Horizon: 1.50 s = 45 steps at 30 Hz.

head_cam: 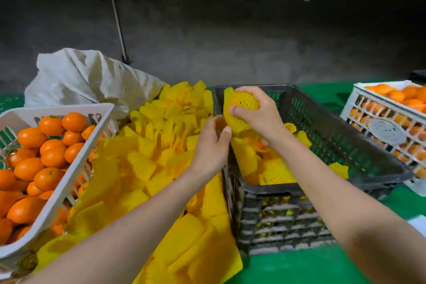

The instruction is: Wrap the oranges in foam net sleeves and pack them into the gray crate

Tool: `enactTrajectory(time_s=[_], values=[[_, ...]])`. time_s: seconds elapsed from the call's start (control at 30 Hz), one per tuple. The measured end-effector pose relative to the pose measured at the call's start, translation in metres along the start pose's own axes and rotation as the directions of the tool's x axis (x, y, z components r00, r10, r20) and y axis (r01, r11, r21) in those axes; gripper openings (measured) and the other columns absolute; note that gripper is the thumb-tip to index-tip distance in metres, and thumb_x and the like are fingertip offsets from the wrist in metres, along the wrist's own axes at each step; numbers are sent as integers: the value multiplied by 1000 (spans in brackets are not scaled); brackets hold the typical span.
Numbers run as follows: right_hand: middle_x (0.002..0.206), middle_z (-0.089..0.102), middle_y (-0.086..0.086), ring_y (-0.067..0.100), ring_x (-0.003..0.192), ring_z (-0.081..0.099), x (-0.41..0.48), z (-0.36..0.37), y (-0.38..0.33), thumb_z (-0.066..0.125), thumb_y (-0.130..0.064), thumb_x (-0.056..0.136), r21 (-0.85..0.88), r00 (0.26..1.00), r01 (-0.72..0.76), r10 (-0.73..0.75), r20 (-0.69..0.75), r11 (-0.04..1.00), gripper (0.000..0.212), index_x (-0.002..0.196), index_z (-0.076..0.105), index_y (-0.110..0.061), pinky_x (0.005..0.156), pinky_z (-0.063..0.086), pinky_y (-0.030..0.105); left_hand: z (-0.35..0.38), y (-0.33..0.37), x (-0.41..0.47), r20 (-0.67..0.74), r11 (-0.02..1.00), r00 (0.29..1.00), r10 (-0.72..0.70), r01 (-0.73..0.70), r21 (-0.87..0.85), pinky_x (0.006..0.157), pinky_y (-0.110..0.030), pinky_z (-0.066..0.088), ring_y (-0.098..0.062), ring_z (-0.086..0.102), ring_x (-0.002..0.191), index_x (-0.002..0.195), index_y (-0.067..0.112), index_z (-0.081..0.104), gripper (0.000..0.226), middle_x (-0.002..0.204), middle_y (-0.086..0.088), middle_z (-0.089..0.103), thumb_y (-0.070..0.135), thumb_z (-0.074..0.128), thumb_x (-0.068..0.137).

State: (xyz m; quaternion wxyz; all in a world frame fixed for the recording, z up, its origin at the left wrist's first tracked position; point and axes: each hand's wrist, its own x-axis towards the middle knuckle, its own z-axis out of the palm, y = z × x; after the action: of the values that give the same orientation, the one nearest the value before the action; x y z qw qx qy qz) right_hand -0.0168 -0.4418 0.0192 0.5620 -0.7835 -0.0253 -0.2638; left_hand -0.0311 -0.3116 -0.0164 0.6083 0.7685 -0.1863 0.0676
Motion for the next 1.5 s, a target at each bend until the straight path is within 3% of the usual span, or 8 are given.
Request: enactTrajectory(time_s=[0.3, 0.6, 0.8, 0.97, 1.13, 1.27, 1.37, 1.5], values=[[133, 34, 19, 43, 123, 36, 95, -71, 105, 73, -22, 75, -648, 947, -314, 275, -165, 694, 70, 132, 32, -25, 96, 38, 44, 61, -18, 38, 443, 581, 893, -82, -319, 749, 71, -34, 43, -32, 60, 102, 126, 19, 55, 33, 110, -12, 66, 31, 51, 96], [157, -6, 15, 43, 142, -4, 100, -72, 167, 56, -44, 89, -888, 916, -209, 400, -31, 409, 74, 148, 14, -31, 111, 7, 61, 58, -20, 37, 431, 645, 901, -51, -300, 703, 73, -32, 46, -27, 61, 100, 118, 20, 61, 27, 105, -8, 69, 31, 54, 95], [135, 51, 14, 29, 127, 44, 86, -31, 78, 55, -24, 92, -712, 995, 79, -8, 102, 698, 39, 127, 54, -8, 105, 31, 34, 37, -13, 27, 175, 958, 984, 40, -88, 272, 78, -21, 45, -15, 59, 95, 110, 8, 66, 22, 104, -4, 65, 6, 50, 96], [96, 70, 8, 22, 89, 64, 8, 35, -17, 63, -15, 85, -338, 903, 427, -375, 209, 839, 17, 99, 68, -8, 82, 45, 30, -51, -23, 34, -158, 996, 984, -87, 89, 7, 59, -11, 45, -10, 57, 70, 105, 3, 63, 29, 85, -5, 63, -10, 40, 94], [115, 62, 16, 32, 109, 54, -65, 130, -11, 61, -18, 87, -463, 680, 474, 22, 733, 749, 25, 108, 61, -5, 82, 40, 34, -144, -47, 16, -227, 981, 958, -173, 188, 45, 55, -16, 45, -3, 59, 57, 100, 9, 61, 22, 77, 2, 63, -3, 44, 96], [123, 58, 19, 33, 114, 56, -99, 174, 32, 65, -16, 84, -607, 444, 608, 414, 794, 512, 34, 115, 58, -2, 88, 48, 37, -182, -59, -15, -242, 971, 947, -211, 231, 57, 53, -15, 47, -11, 60, 65, 101, 9, 61, 16, 78, 1, 65, 2, 48, 97], [129, 55, 17, 32, 119, 53, -100, 181, 50, 55, -11, 90, -681, 499, 600, 469, 729, 420, 32, 121, 55, -4, 92, 46, 38, -205, -63, -37, -244, 967, 945, -216, 242, 81, 53, -14, 49, -7, 62, 62, 99, 11, 63, 11, 80, 1, 67, 4, 54, 94], [129, 55, 11, 29, 121, 48, -73, 176, 21, 54, -22, 91, -686, 690, 453, 263, 675, 570, 33, 123, 53, -15, 90, 41, 34, -215, -61, -54, -77, 950, 960, -268, 276, 144, 63, -17, 51, -10, 64, 79, 108, 11, 61, 24, 98, -8, 67, 9, 68, 86]])
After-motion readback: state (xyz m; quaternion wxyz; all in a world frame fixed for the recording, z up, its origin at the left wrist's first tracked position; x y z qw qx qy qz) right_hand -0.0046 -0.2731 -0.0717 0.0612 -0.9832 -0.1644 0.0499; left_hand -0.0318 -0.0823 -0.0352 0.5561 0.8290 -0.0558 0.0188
